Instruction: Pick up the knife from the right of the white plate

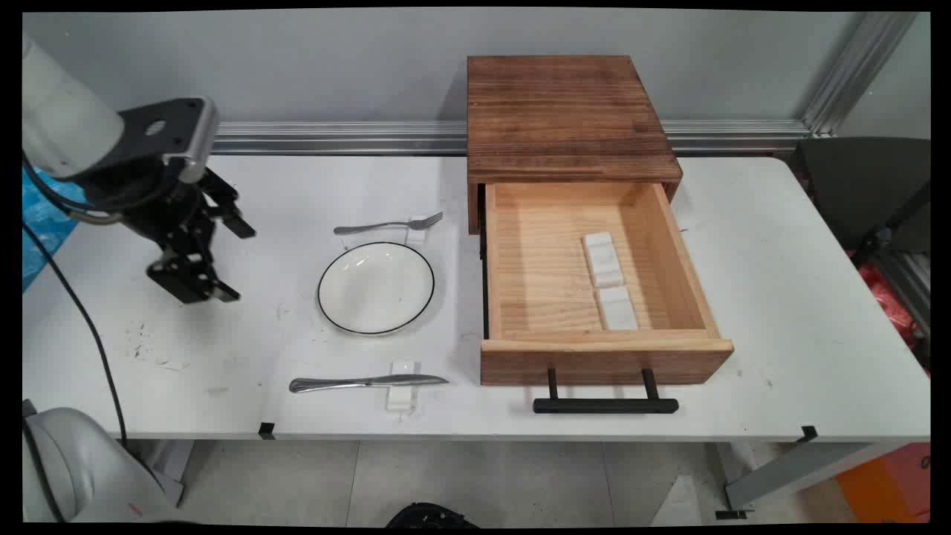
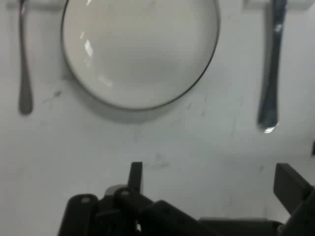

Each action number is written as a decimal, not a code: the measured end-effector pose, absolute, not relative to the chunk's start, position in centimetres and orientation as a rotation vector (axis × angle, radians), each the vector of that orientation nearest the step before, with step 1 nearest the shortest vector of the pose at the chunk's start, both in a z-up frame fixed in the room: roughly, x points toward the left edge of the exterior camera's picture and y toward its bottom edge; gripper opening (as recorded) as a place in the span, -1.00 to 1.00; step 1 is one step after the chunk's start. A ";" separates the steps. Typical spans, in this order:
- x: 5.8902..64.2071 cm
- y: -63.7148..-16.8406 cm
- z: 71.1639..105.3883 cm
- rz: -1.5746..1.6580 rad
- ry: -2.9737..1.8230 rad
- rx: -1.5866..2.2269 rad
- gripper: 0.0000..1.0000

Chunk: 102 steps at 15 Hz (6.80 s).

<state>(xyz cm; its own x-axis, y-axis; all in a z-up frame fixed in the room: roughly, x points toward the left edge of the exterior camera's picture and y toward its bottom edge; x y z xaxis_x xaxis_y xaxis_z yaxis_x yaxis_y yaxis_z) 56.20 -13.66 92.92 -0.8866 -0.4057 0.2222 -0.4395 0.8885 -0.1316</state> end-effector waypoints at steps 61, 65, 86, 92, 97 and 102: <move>44.3 -13.6 78.0 0.184 -2.735 0.500 1.00; 45.1 -13.6 77.6 0.161 -2.774 0.579 1.00; 45.4 -13.5 78.4 0.157 -2.768 0.611 1.00; 45.3 -13.8 77.8 0.151 -2.763 0.617 1.00; 45.4 -13.9 77.4 0.148 -2.763 0.622 1.00; 45.4 -13.8 77.1 0.139 -2.763 0.625 -1.00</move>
